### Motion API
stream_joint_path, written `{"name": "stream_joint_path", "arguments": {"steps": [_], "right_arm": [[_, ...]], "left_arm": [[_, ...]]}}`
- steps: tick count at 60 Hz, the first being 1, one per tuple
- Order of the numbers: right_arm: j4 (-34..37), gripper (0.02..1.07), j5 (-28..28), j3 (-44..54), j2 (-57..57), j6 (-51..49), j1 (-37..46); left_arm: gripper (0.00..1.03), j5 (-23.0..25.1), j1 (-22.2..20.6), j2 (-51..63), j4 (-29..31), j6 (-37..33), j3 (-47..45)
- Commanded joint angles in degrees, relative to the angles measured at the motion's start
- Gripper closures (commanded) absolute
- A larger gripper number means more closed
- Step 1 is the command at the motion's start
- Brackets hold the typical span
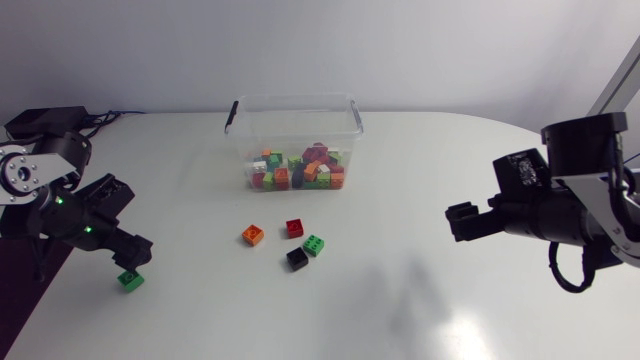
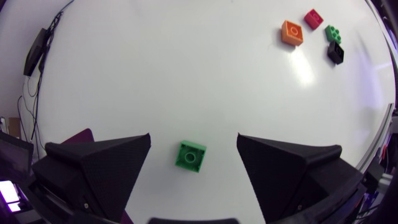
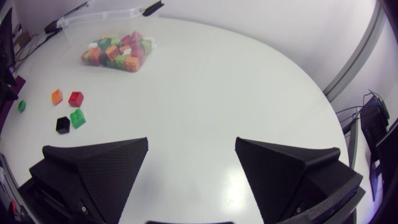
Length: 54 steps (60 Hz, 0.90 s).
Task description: Place the duplo bricks in the container
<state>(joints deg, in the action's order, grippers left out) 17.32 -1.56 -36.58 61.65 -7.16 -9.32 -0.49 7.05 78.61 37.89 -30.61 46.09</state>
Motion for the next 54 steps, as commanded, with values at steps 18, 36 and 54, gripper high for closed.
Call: {"name": "stream_joint_path", "arguments": {"steps": [18,36,54], "right_arm": [[9.4,0.06,-0.2,-2.8,7.0,-12.97,-11.51],[7.82,0.07,0.16,-3.15,9.98,-14.11,-16.08],[6.06,0.1,0.24,-4.73,15.26,-13.67,-21.26]], "left_arm": [[0.13,0.05,2.88,9.81,3.68,-11.66,2.78],[0.27,-1.88,5.08,14.73,4.47,-13.69,4.45],[0.56,-1.79,6.31,18.16,2.98,-15.8,4.28]]}}
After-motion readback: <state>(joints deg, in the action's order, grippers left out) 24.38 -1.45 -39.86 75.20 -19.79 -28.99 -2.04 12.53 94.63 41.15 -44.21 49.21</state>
